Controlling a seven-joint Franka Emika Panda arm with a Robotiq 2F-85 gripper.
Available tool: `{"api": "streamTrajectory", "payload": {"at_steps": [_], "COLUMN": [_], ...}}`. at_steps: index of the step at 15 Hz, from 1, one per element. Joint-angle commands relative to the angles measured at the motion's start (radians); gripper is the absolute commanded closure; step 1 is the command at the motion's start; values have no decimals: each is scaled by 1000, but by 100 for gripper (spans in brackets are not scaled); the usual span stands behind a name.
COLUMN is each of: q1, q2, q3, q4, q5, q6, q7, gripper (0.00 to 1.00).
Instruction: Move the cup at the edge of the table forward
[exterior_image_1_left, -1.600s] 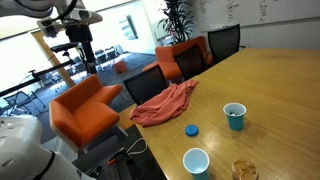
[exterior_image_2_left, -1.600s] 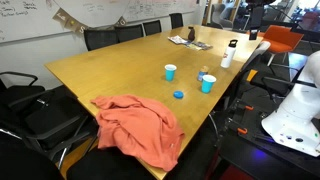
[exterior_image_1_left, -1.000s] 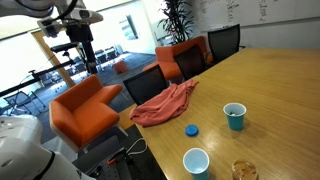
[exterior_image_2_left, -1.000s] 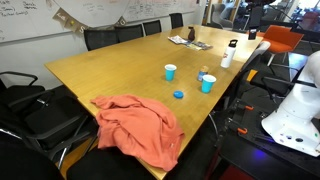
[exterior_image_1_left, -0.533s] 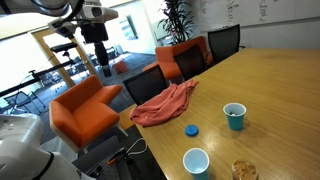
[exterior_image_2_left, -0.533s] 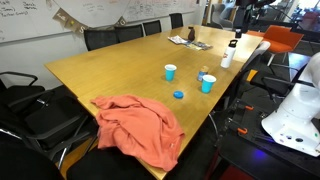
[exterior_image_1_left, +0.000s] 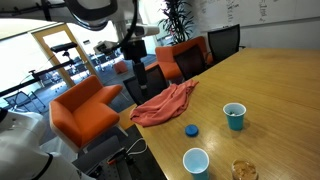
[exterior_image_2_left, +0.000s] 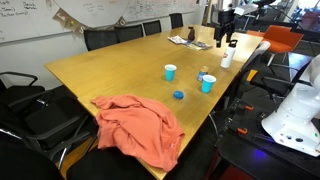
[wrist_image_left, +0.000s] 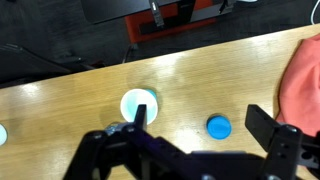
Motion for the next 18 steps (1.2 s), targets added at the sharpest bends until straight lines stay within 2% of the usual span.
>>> {"api": "streamTrajectory", "payload": {"at_steps": [1, 9, 12, 18], "q1": [-35, -41, -45, -52], "q2": [100, 134, 178, 309], "q3": [-33, -56, -64, -98], "q4": [13, 22, 2, -57], "q5": [-31, -42, -33, -3], "q6": [63, 63, 174, 505], "q7": [31, 17, 42, -5], "gripper": [0, 0, 0, 0]}}
